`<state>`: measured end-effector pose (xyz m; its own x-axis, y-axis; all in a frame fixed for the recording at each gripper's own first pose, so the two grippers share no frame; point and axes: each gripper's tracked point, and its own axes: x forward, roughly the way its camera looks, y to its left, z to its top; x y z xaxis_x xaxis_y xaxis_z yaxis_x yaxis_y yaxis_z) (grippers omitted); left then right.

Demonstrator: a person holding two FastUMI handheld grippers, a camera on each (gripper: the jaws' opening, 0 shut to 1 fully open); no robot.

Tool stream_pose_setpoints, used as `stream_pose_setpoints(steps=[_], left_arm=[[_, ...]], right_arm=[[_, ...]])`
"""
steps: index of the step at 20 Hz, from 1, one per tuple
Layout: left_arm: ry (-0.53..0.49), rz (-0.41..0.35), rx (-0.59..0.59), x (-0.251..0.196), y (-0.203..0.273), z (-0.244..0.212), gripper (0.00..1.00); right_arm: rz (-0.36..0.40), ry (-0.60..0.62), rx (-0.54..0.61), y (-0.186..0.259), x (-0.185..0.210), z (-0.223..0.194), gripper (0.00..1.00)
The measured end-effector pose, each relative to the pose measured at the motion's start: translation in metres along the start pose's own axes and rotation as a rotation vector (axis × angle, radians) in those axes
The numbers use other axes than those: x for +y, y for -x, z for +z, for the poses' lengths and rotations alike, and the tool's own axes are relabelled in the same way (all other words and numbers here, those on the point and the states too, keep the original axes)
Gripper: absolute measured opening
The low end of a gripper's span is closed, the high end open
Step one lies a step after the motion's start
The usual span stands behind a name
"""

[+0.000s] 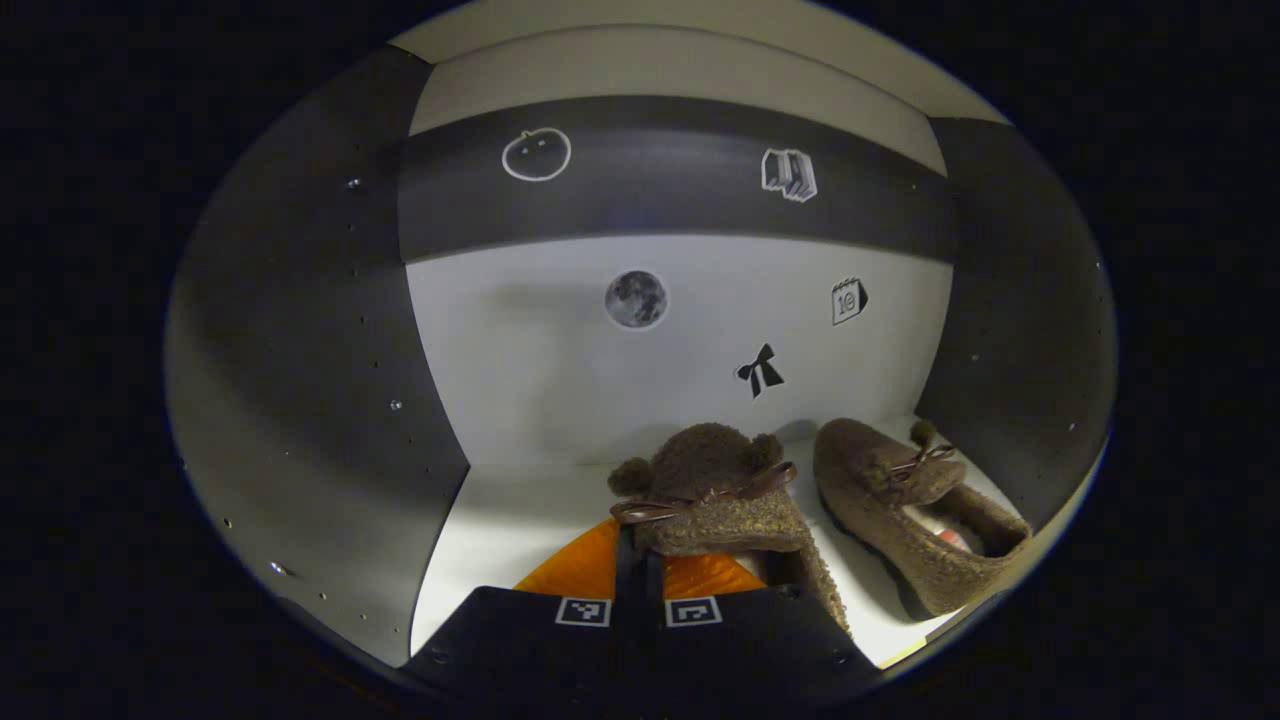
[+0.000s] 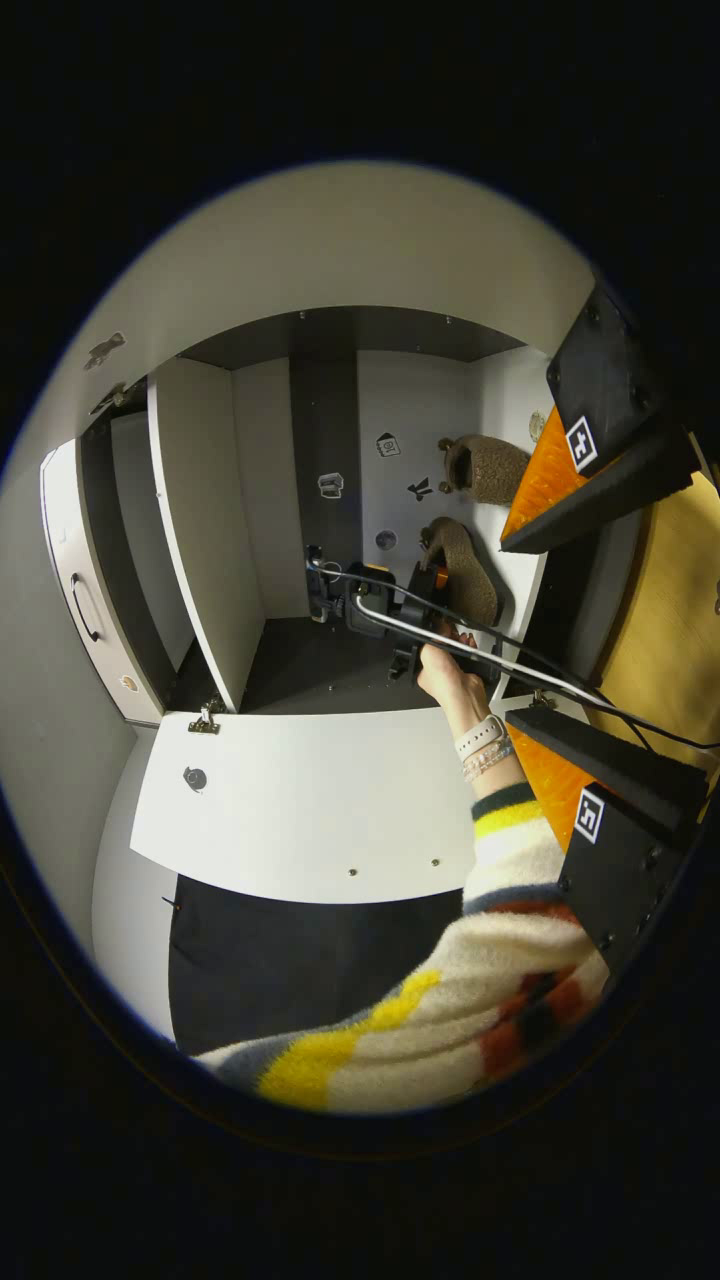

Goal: Grab one shoe with the right hand and put it into the shoe cabinet, grab the other shoe with the left hand and put it into the shoe cabinet; then close the right door with the right hand and the left door with the left hand.

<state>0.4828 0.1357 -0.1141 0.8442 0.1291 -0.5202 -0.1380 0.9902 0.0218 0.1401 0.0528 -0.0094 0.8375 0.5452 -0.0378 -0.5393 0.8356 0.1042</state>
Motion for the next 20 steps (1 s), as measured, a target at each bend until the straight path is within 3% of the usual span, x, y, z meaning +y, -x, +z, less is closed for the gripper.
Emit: stream_pose_setpoints(steps=[5, 7, 9, 13, 16, 19, 20], left_arm=[[0.023, -0.013, 0.033, -0.001, -0.009, -0.011, 0.10], [0.011, 0.000, 0.018, 0.004, -0.005, -0.007, 0.25], [-0.030, 0.024, 0.016, 0.009, 0.004, -0.003, 0.27], [-0.087, 0.039, -0.031, 0.014, 0.028, 0.005, 0.52], [-0.087, 0.001, -0.063, 0.010, 0.056, 0.005, 0.83], [-0.101, -0.004, -0.128, 0.009, 0.105, 0.008, 0.98], [-0.106, -0.017, -0.166, 0.004, 0.128, 0.010, 0.97]], right_arm=[[-0.013, 0.001, -0.010, 0.005, -0.004, 0.002, 0.98], [-0.017, -0.004, -0.011, 0.007, -0.005, 0.004, 0.98], [-0.020, -0.007, -0.015, 0.010, -0.002, 0.006, 0.98], [-0.025, 0.002, -0.020, 0.018, 0.010, 0.006, 0.98], [-0.050, 0.010, -0.020, 0.029, 0.021, 0.006, 0.98], [-0.103, 0.027, -0.025, 0.047, 0.035, 0.010, 0.98], [-0.128, 0.039, -0.028, 0.055, 0.038, 0.012, 0.98]])
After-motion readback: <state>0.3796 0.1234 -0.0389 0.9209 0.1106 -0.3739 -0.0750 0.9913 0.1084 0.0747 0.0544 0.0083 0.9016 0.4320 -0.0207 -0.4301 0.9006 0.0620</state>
